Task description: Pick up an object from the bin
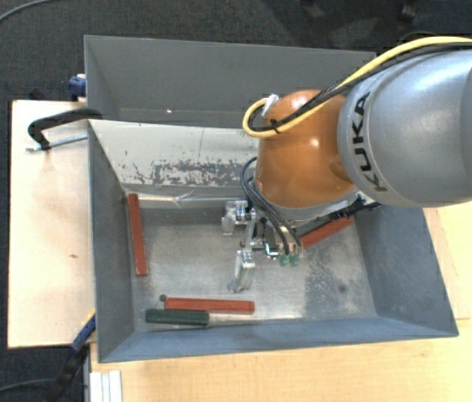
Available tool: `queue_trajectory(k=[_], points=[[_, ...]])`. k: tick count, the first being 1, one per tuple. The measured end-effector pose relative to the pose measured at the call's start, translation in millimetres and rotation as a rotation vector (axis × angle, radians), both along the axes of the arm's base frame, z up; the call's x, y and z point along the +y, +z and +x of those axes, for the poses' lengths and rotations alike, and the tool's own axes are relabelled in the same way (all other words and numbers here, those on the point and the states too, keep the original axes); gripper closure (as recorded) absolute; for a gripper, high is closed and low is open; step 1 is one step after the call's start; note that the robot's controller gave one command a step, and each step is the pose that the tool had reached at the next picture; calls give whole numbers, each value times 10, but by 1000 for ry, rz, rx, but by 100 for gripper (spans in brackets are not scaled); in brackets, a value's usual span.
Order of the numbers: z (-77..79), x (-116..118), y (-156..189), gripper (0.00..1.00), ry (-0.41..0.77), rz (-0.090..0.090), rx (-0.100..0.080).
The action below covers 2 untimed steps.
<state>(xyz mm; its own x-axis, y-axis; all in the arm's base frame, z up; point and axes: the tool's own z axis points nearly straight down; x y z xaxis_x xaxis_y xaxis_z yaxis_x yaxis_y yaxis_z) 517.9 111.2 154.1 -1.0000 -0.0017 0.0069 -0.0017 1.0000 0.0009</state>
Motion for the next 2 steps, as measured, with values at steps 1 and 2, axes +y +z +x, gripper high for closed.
queue_trajectory(k=[1, 2], points=[[9, 547, -764, 0, 273, 1, -3], [15, 64, -830, 0, 501, 1, -7]])
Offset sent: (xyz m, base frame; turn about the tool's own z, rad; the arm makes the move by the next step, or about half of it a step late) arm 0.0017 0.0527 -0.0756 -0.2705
